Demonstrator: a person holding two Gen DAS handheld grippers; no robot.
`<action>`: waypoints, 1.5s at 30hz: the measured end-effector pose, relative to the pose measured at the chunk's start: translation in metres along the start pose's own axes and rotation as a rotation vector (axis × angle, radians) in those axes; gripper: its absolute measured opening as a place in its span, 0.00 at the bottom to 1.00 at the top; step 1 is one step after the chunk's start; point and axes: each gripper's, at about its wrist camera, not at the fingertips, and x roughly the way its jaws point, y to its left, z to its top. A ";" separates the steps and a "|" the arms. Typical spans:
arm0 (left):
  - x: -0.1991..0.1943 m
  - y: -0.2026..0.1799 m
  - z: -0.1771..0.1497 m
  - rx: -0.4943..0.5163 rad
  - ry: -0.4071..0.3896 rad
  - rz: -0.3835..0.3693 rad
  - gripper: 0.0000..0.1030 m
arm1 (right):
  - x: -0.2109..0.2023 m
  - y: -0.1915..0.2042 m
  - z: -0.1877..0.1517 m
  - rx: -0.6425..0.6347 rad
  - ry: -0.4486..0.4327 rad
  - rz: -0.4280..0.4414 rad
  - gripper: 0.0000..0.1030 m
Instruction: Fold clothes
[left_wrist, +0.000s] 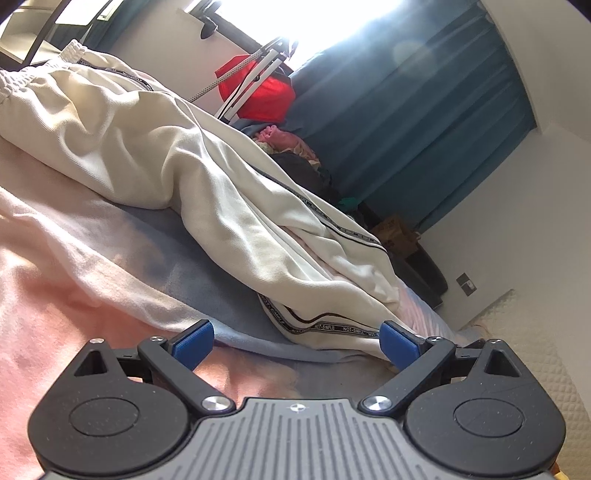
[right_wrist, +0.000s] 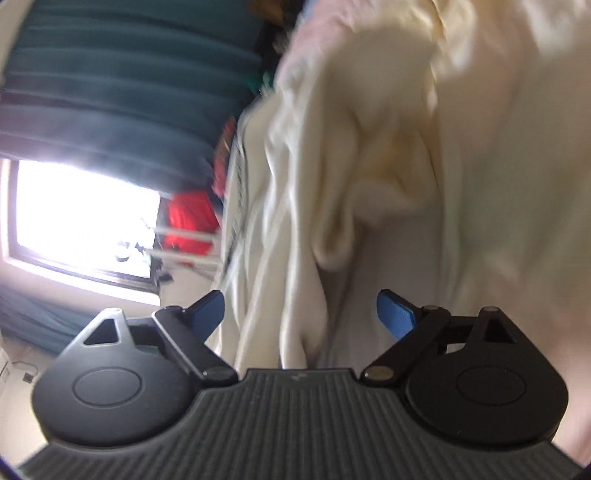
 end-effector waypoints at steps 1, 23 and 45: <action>0.000 0.000 0.000 -0.001 0.001 0.000 0.94 | 0.003 0.000 -0.005 0.005 0.024 0.019 0.89; 0.000 0.019 0.011 -0.068 -0.005 -0.059 0.94 | 0.044 0.164 0.066 -0.590 -0.314 0.100 0.17; -0.008 0.010 0.001 -0.054 0.000 -0.053 0.94 | -0.007 0.022 0.049 -0.180 -0.117 0.029 0.78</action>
